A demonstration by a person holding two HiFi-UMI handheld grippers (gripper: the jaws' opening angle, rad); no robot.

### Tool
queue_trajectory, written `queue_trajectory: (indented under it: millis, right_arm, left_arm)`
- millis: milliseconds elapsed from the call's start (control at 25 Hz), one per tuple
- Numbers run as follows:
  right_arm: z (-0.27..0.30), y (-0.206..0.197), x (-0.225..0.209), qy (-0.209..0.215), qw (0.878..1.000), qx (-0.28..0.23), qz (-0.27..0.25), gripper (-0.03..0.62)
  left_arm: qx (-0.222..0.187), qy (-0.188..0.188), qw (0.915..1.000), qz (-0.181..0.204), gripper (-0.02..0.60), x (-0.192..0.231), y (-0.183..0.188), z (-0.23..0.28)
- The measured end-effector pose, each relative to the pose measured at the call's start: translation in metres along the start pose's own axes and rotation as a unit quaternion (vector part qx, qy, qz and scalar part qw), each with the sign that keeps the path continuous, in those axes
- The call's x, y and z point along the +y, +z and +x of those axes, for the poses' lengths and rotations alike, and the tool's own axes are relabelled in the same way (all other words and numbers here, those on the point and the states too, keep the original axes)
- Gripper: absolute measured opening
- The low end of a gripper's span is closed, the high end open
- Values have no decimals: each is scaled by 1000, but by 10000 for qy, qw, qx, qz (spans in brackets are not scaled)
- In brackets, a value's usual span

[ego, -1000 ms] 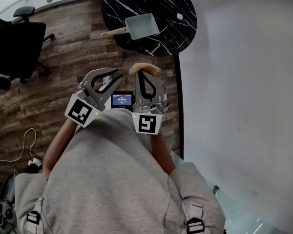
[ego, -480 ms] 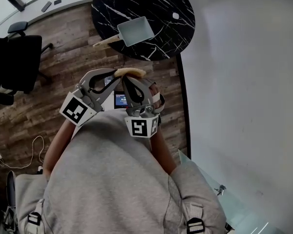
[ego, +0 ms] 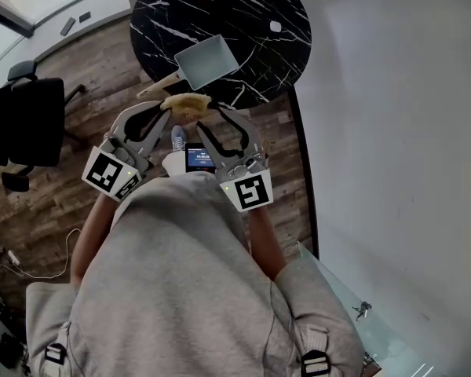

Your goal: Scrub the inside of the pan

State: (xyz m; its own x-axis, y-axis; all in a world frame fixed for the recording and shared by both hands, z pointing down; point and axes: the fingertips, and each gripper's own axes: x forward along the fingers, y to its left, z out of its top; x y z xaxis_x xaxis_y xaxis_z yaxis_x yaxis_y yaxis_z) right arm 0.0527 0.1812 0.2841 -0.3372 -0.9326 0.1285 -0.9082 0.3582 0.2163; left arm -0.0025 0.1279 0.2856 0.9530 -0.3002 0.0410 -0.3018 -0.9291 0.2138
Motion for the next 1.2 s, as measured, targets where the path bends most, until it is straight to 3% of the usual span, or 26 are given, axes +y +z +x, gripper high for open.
queue_trajectory:
  millis: [120, 200, 280, 320, 400, 520, 640, 760, 840, 920, 1000, 1200]
  right_arm:
    - [8, -21, -25, 340, 9927, 80, 1152, 266]
    - [16, -24, -35, 634, 9883, -78, 1383, 287]
    - [22, -25, -40, 976, 9843, -231, 1454, 279]
    - [24, -25, -40, 1123, 9831, -287, 1420, 255]
    - [27, -31, -46, 1237, 9834, -286, 1298, 92]
    - [38, -45, -58, 1158, 9854, -106, 1247, 74]
    - [51, -76, -76, 980, 9884, 545, 1027, 69]
    - [75, -126, -113, 699, 9874, 1419, 57, 69]
    - [91, -164, -132, 783, 9706, 2072, -947, 69]
    - [105, -200, -141, 1118, 9390, 2666, -1865, 69]
    - [116, -234, -145, 1524, 9032, 3098, -2550, 69]
    - [135, -312, -144, 2375, 8218, 3960, -3339, 64]
  left_arm:
    - [3, -169, 9997, 181, 29, 5, 1, 17]
    - [206, -350, 9977, 548, 29, -2, -4, 26]
    - [316, -493, 9961, 657, 29, -7, -10, 35]
    - [319, -501, 9962, 634, 29, -7, -12, 39]
    - [355, -361, 9972, 546, 29, 0, -19, 49]
    - [385, -110, 9983, 427, 40, 15, -29, 60]
    - [616, 133, 9971, 428, 88, 35, -52, 62]
    - [1030, 430, 9922, 549, 114, 68, -85, 58]
    - [1435, 584, 9838, 902, 114, 89, -112, 53]
    - [1966, 705, 9702, 1230, 126, 109, -148, 45]
    - [2364, 807, 9605, 1228, 140, 126, -181, 35]
    - [2985, 918, 9446, 1015, 161, 152, -240, 22]
